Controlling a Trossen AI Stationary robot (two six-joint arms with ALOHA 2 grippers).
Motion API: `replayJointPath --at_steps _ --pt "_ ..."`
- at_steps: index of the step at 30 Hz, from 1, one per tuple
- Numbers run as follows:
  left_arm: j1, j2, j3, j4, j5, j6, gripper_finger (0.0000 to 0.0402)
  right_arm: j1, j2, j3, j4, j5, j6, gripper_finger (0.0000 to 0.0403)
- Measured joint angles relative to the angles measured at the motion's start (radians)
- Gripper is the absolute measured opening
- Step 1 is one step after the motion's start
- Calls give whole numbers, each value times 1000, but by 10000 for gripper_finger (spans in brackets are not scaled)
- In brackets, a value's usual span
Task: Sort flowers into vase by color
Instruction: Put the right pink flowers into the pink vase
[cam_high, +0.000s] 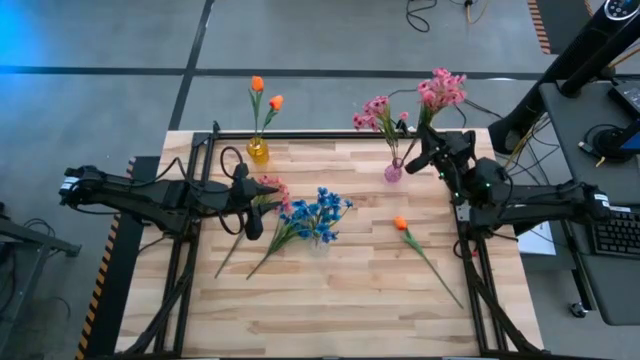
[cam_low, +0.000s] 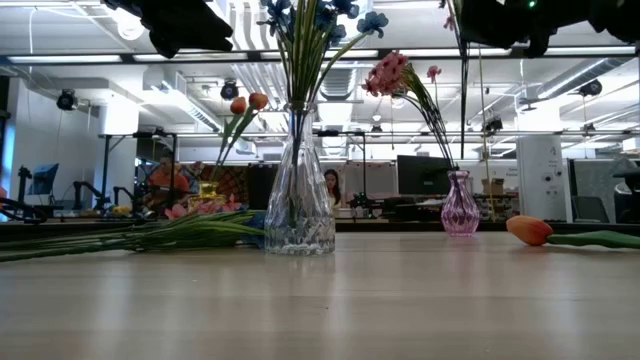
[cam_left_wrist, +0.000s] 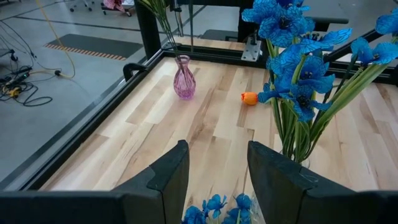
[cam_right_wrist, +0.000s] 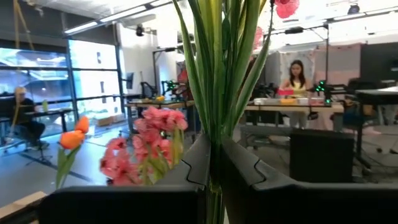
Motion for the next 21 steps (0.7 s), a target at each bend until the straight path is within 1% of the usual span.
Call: replayJointPath --at_steps 7,17,21 --pt "0 0 0 0 0 0 146 -37 25 0 0 -5 16 18" --pt "0 0 0 0 0 0 146 -76 25 0 25 -5 7 18" --pt "0 0 0 0 0 0 146 -89 30 0 27 -28 26 18"
